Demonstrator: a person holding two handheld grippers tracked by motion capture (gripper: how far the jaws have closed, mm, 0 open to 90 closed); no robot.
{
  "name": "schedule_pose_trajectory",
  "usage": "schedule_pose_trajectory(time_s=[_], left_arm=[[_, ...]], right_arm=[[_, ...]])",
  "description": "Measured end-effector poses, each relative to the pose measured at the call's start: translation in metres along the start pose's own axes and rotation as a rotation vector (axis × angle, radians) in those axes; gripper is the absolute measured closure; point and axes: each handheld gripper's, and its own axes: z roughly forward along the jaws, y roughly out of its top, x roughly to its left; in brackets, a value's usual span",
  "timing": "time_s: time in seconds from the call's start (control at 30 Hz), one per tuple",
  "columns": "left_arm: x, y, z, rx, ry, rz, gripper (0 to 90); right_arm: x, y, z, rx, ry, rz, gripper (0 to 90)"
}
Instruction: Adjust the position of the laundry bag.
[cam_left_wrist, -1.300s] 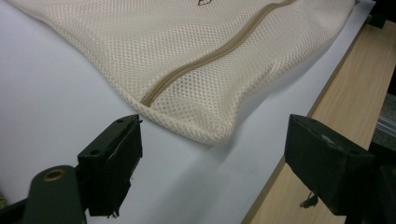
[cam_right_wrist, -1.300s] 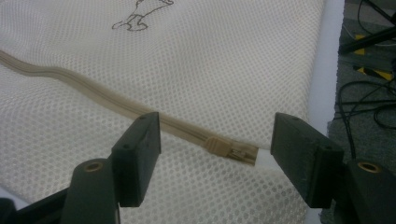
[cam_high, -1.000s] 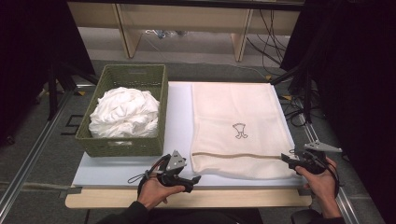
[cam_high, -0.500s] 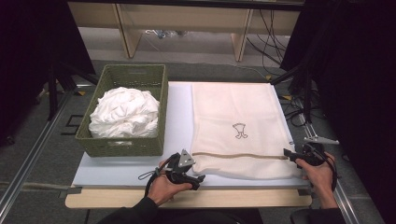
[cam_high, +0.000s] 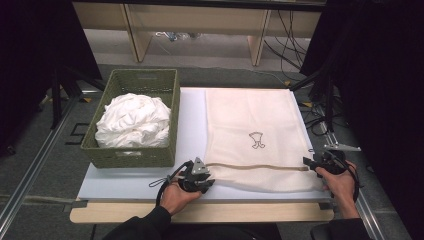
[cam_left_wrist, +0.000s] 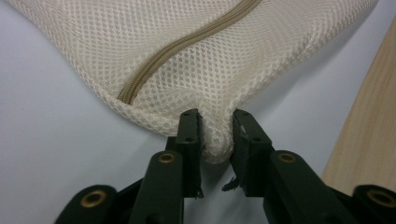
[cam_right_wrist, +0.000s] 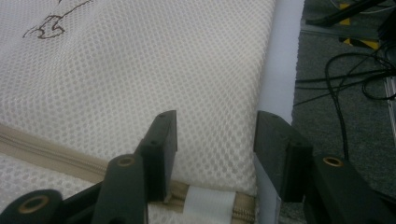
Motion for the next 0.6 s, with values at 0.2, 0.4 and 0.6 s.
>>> schedule_pose_trajectory(time_s=[0.2, 0.4, 0.6], left_arm=[[0.002, 0.002, -0.003, 0.009, -0.009, 0.034, 80.5], [0.002, 0.003, -0.004, 0.009, -0.019, 0.028, 80.5], [0.002, 0.002, -0.004, 0.01, -0.018, 0.045, 80.5]], right_arm=[[-0.005, 0.004, 0.009, -0.016, -0.001, -0.044, 52.4], [-0.009, 0.007, 0.016, -0.007, 0.011, -0.035, 53.3], [-0.008, 0.014, 0.023, 0.008, 0.028, -0.01, 56.7]])
